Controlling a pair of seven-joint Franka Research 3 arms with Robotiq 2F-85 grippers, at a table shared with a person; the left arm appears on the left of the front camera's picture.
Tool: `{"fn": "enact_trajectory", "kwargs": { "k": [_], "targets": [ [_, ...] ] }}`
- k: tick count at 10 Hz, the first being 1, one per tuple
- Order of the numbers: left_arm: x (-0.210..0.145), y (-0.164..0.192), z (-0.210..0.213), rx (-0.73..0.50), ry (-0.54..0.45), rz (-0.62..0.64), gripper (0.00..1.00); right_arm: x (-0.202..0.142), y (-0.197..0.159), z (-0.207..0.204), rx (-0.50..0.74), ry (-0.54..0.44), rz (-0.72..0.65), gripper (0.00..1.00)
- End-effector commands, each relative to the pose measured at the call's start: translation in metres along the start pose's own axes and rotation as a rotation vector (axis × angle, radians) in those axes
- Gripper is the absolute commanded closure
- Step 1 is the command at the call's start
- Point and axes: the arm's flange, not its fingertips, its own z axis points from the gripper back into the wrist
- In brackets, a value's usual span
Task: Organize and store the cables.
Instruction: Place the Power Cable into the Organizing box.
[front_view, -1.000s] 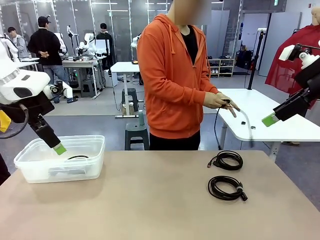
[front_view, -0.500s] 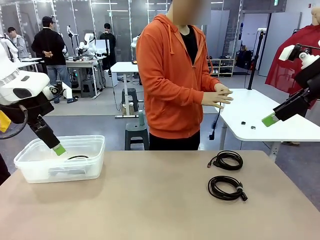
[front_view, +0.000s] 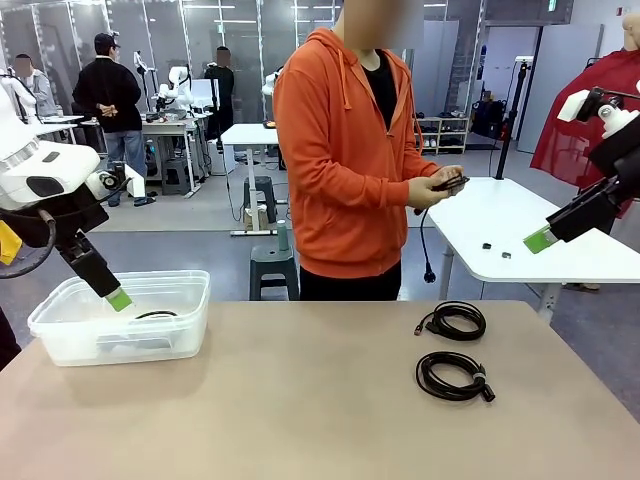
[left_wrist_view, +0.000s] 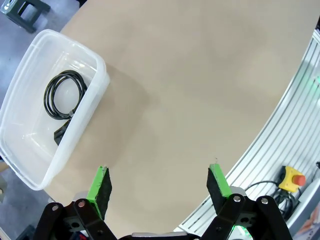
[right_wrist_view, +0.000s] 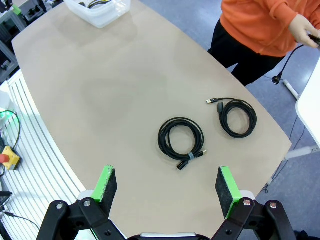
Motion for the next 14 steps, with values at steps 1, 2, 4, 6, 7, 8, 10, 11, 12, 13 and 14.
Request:
{"fn": "enact_trajectory", "kwargs": {
  "k": [1, 2, 4, 6, 7, 8, 10, 11, 12, 13, 14],
  "targets": [
    [0.0002, -0.0013, 0.0045, -0.002, 0.018, 0.014, 0.04, -0.0004, -0.0004, -0.0002, 0.004, -0.001, 0.004, 0.00],
    [0.0002, -0.0013, 0.0045, -0.002, 0.018, 0.014, 0.04, -0.0004, -0.0004, -0.0002, 0.004, -0.001, 0.004, 0.00],
    [0.0002, -0.0013, 0.0045, -0.002, 0.018, 0.014, 0.04, -0.0004, -0.0004, -0.0002, 0.004, -0.001, 0.004, 0.00],
    [0.0002, -0.0013, 0.0045, -0.002, 0.018, 0.014, 0.04, -0.0004, -0.0004, -0.0002, 0.004, -0.001, 0.004, 0.00],
    [0.0002, -0.0013, 0.0045, -0.002, 0.018, 0.014, 0.04, -0.0004, -0.0004, -0.0002, 0.004, -0.001, 0.004, 0.00],
    [0.0002, -0.0013, 0.0045, -0.002, 0.018, 0.014, 0.04, -0.0004, -0.0004, -0.0002, 0.004, -0.001, 0.004, 0.00],
    [0.0002, -0.0013, 0.0045, -0.002, 0.018, 0.014, 0.04, -0.0004, -0.0004, -0.0002, 0.004, -0.001, 0.004, 0.00],
    [0.0002, -0.0013, 0.0045, -0.002, 0.018, 0.014, 0.04, -0.0004, -0.0004, -0.0002, 0.004, -0.001, 0.004, 0.00],
    [0.0002, -0.0013, 0.0045, -0.002, 0.018, 0.014, 0.04, -0.0004, -0.0004, -0.0002, 0.004, -0.001, 0.004, 0.00],
    [0.0002, -0.0013, 0.0045, -0.002, 0.018, 0.014, 0.04, -0.0004, -0.0004, -0.0002, 0.004, -0.001, 0.004, 0.00],
    [0.0002, -0.0013, 0.0045, -0.002, 0.018, 0.014, 0.04, -0.0004, -0.0004, -0.0002, 0.004, -0.001, 0.004, 0.00]
  ]
}}
